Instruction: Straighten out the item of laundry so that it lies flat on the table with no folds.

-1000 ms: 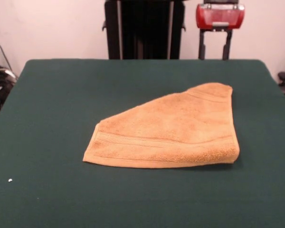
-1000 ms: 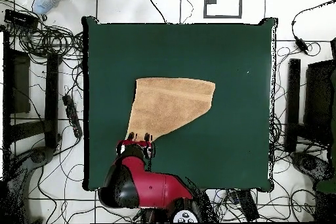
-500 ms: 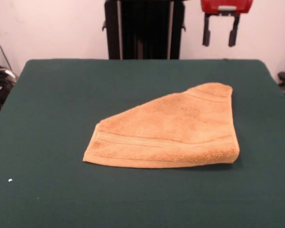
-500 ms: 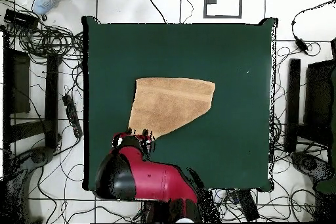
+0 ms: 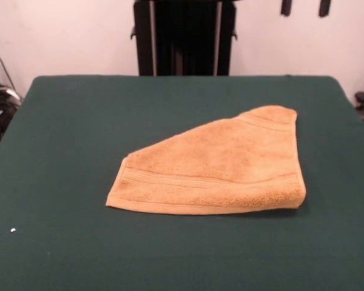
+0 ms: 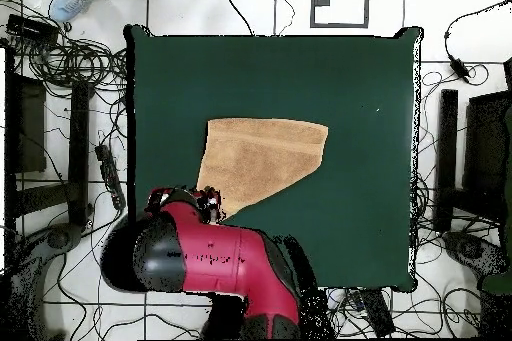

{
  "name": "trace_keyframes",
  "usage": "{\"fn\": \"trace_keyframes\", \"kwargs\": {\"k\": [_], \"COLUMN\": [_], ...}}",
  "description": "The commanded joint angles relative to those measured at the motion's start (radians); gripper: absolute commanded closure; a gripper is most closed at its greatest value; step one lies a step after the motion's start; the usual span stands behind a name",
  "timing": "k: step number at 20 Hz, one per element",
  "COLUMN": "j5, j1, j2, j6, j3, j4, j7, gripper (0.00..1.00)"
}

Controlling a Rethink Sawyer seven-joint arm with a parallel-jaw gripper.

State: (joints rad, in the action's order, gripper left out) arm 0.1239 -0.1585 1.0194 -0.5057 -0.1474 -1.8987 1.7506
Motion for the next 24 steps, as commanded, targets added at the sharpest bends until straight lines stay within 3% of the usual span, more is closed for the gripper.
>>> {"fn": "trace_keyframes", "kwargs": {"k": [1, 6, 10, 17, 24], "j5": [0.097, 0.174, 0.202, 0.165, 0.149], "j1": [-0.075, -0.091, -0.064, 0.018, 0.029], "j2": [-0.084, -0.145, -0.158, -0.195, -0.274], "j6": [-0.112, -0.097, -0.126, -0.112, -0.094], "j3": [-0.05, -0.068, -0.041, 0.034, 0.054], "j4": [0.193, 0.222, 0.227, 0.272, 0.361], "j7": [0.424, 0.499, 0.484, 0.348, 0.344], "gripper": [0.0, 0.0, 0.0, 0.0, 0.0]}}
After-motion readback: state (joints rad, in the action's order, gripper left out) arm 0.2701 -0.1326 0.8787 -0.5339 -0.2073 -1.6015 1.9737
